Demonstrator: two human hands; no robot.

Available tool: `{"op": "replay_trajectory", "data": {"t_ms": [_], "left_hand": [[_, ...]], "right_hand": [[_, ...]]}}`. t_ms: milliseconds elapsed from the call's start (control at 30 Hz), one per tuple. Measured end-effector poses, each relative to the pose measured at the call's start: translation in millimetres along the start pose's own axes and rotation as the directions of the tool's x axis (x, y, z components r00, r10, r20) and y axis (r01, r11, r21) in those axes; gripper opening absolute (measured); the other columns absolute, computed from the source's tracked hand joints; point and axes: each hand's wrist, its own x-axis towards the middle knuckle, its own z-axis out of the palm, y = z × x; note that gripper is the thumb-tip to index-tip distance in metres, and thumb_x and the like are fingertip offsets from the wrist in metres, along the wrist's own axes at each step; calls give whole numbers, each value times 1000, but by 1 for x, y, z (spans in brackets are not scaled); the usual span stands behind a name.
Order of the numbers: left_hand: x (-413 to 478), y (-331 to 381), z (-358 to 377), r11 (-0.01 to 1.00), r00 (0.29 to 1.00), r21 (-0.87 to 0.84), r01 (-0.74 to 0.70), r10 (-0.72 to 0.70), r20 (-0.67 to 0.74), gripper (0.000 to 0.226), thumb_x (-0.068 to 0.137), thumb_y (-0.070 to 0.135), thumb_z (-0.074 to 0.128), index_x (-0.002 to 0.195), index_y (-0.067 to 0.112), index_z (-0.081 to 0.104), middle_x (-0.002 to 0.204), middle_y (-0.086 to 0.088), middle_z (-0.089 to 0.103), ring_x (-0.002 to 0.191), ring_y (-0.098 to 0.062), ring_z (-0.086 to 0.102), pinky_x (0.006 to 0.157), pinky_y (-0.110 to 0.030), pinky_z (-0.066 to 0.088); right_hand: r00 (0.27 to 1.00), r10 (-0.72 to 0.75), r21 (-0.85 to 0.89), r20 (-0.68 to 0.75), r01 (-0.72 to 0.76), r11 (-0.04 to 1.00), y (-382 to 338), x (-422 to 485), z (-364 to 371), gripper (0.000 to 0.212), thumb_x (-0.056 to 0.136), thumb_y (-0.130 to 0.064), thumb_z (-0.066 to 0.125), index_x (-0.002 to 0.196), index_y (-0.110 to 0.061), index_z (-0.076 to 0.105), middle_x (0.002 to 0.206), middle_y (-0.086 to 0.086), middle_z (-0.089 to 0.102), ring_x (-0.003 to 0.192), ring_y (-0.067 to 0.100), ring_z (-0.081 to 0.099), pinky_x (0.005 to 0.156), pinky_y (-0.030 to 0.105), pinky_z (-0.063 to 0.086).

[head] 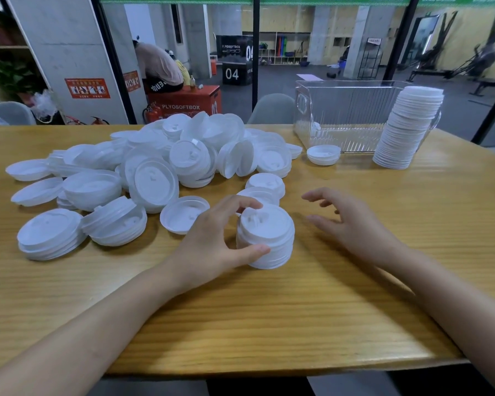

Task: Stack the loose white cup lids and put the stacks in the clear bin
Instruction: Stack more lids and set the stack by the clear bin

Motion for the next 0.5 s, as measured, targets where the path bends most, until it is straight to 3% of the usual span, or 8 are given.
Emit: {"op": "replay_trajectory", "data": {"t_ms": [100,233,367,433,500], "left_hand": [[-1,-3,-4,1000,1000,13,11,-10,-10,56,73,39,82,122,29,56,124,21,57,116,10,47,91,2,28],[-1,-5,-6,1000,1000,14,23,-23,-3,55,71,43,78,120,34,55,125,22,57,119,9,46,92,1,27],[0,-4,-6,999,1000,16,27,-27,-8,55,69,46,77,119,36,55,123,24,57,119,11,45,92,1,28],[0,-4,-6,1000,1000,9,27,-27,-8,56,69,45,77,120,34,56,123,24,57,119,12,45,93,1,28],[-1,-5,-6,1000,1000,7,27,-27,-5,56,70,45,77,121,35,56,123,24,57,120,11,45,94,0,28]], "right_hand": [[990,-130,-137,56,137,981,-1,22,2,37,90,-17,70,124,-29,62,121,-9,56,112,19,50,93,31,36],[963,-232,-186,136,254,949,-6,45,16,44,87,-7,68,125,-29,64,118,-9,50,111,18,43,98,32,35],[954,-294,-238,60,299,924,-8,54,22,20,84,-11,74,97,-26,73,110,-10,47,98,13,39,89,32,38],[954,-299,-208,-7,291,934,-5,55,15,12,81,-13,78,89,-22,74,106,-10,50,97,15,41,86,32,36],[974,-216,-37,-62,214,976,-6,52,4,11,83,-10,75,88,-19,72,98,-5,59,94,14,49,84,29,37]]}}
